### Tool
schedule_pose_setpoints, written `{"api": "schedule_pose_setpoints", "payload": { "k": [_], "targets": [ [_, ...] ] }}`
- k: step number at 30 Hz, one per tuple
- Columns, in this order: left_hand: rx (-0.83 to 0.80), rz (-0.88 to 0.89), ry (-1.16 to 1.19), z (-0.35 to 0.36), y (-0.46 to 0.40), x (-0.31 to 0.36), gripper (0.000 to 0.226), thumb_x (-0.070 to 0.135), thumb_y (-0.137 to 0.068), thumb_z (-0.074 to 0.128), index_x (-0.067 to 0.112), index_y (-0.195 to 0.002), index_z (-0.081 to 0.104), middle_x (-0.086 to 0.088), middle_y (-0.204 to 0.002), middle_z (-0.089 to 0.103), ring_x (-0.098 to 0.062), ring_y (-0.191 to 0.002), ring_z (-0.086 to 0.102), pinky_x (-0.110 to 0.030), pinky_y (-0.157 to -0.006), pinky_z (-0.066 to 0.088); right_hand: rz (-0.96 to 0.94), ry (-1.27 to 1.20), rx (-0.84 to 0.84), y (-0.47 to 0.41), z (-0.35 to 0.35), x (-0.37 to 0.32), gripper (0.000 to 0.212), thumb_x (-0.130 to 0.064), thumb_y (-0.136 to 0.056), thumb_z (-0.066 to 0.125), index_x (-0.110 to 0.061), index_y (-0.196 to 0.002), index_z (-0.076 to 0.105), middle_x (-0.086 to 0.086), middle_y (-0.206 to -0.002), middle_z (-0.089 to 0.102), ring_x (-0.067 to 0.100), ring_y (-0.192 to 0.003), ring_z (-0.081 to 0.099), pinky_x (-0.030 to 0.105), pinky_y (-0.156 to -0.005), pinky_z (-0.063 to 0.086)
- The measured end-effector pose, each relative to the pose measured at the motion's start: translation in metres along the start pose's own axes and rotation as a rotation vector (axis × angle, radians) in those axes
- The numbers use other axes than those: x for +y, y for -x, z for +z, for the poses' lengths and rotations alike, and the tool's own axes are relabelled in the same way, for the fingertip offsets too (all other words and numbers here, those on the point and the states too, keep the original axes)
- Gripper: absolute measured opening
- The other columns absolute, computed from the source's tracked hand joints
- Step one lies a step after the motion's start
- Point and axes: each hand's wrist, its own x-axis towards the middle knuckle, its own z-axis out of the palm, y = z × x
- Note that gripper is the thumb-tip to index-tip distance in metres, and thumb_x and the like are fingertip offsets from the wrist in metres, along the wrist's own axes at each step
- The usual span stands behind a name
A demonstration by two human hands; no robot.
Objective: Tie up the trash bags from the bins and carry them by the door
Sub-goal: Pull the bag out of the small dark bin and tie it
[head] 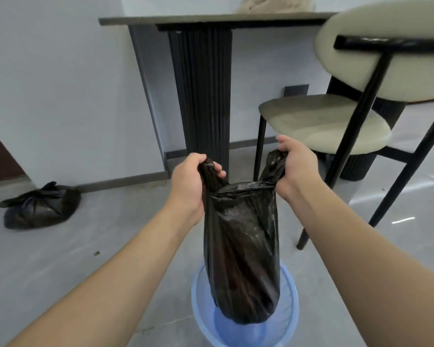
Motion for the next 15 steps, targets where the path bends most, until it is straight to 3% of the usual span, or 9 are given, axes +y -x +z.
{"api": "schedule_pose_setpoints", "payload": {
  "k": [2, 5, 6, 10, 15],
  "targets": [
    [-0.002, 0.026, 0.045, 0.005, -0.009, 0.029, 0.025, 0.022, -0.090, 0.046, 0.007, -0.072, 0.054, -0.007, -0.066, 0.059, -0.020, -0.059, 0.060, -0.028, -0.056, 0.053, -0.025, -0.004, -0.048, 0.003, 0.029, -0.016, 0.025, -0.009, -0.079, 0.055, -0.022, -0.087, 0.075, 0.006, -0.106, 0.067, 0.028, -0.099, 0.062, 0.041, -0.088, 0.052],
    [0.008, 0.099, 0.072, 0.008, -0.017, 0.074, 0.025, 0.022, -0.089, 0.046, 0.009, -0.069, 0.053, -0.007, -0.066, 0.059, -0.021, -0.058, 0.057, -0.031, -0.060, 0.049, -0.061, -0.020, -0.153, 0.009, 0.071, -0.037, 0.025, -0.010, -0.080, 0.054, -0.022, -0.088, 0.074, 0.005, -0.097, 0.066, 0.023, -0.081, 0.060, 0.031, -0.069, 0.051],
    [0.024, 0.137, 0.059, 0.007, -0.018, 0.088, 0.024, 0.021, -0.089, 0.046, 0.009, -0.069, 0.052, -0.007, -0.065, 0.059, -0.021, -0.057, 0.057, -0.031, -0.060, 0.048, -0.071, -0.016, -0.188, 0.012, 0.085, -0.042, 0.025, -0.011, -0.079, 0.054, -0.022, -0.086, 0.075, 0.004, -0.097, 0.066, 0.024, -0.083, 0.061, 0.032, -0.070, 0.051],
    [0.088, 0.248, 0.033, -0.017, -0.021, 0.130, 0.026, 0.018, -0.088, 0.046, 0.011, -0.064, 0.052, -0.008, -0.062, 0.059, -0.020, -0.052, 0.055, -0.025, -0.050, 0.048, -0.105, 0.047, -0.319, 0.029, 0.133, -0.049, 0.028, -0.013, -0.069, 0.054, -0.028, -0.076, 0.077, 0.006, -0.118, 0.064, 0.031, -0.115, 0.055, 0.054, -0.100, 0.042],
    [0.211, 0.280, -0.060, -0.078, -0.024, 0.138, 0.027, 0.019, -0.086, 0.047, 0.012, -0.061, 0.053, -0.006, -0.062, 0.060, -0.021, -0.054, 0.055, -0.028, -0.052, 0.048, -0.119, 0.147, -0.416, 0.041, 0.172, -0.018, 0.028, -0.014, -0.063, 0.054, -0.029, -0.067, 0.077, 0.004, -0.112, 0.067, 0.029, -0.110, 0.059, 0.052, -0.099, 0.045]
  ]
}}
